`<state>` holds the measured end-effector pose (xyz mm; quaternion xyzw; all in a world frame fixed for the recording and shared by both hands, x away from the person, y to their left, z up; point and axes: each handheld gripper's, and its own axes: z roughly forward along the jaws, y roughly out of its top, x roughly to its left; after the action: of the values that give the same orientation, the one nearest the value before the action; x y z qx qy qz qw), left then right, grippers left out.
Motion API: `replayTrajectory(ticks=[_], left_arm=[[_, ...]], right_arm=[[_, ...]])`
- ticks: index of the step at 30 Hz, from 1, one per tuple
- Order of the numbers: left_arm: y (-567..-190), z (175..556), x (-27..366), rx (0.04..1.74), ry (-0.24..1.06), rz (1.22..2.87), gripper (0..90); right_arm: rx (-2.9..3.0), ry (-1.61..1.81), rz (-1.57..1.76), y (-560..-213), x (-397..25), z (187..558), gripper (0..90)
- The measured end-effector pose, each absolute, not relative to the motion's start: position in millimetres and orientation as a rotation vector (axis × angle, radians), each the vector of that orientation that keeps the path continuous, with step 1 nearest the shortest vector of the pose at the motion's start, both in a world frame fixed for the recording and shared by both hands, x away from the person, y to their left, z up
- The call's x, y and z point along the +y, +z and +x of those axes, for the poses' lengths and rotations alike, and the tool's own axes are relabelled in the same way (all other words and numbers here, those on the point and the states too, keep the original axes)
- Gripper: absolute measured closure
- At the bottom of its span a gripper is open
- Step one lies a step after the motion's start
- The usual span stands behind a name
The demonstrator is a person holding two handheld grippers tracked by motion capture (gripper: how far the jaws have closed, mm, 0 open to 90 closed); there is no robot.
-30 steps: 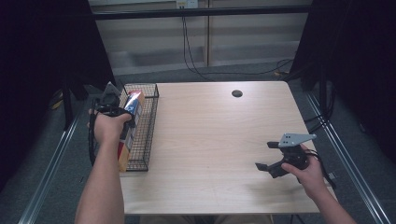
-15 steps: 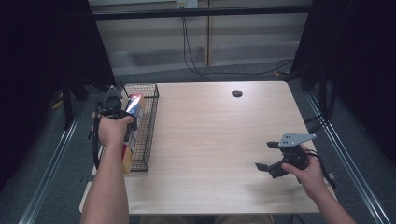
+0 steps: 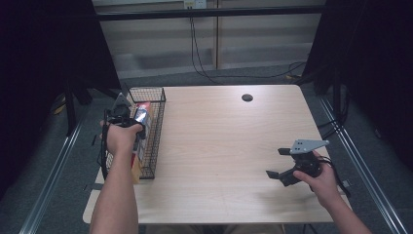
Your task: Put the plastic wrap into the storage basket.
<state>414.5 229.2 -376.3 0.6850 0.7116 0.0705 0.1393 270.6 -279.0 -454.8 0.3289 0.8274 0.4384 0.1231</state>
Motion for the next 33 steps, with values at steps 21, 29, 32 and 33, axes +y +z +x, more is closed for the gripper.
replayTrajectory(ticks=[21, 29, 32, 33], left_arm=[[-385.2, 415.6, 224.1, 2.056, 0.2, 1.996, 43.6], [-386.9, 416.0, 224.1, 2.059, 0.201, 1.992, 43.4], [-387.6, 416.2, 223.6, 2.063, 0.202, 1.992, 43.3], [-387.7, 416.3, 223.4, 2.066, 0.204, 1.991, 43.3]], right_arm=[[2.419, 1.273, 0.963, -455.1, -278.5, 270.3, 2.4], [2.421, 1.273, 0.963, -455.2, -278.4, 270.2, 2.4], [2.42, 1.272, 0.963, -455.1, -278.5, 270.5, 2.4], [2.42, 1.272, 0.963, -455.1, -278.5, 270.5, 2.4]])
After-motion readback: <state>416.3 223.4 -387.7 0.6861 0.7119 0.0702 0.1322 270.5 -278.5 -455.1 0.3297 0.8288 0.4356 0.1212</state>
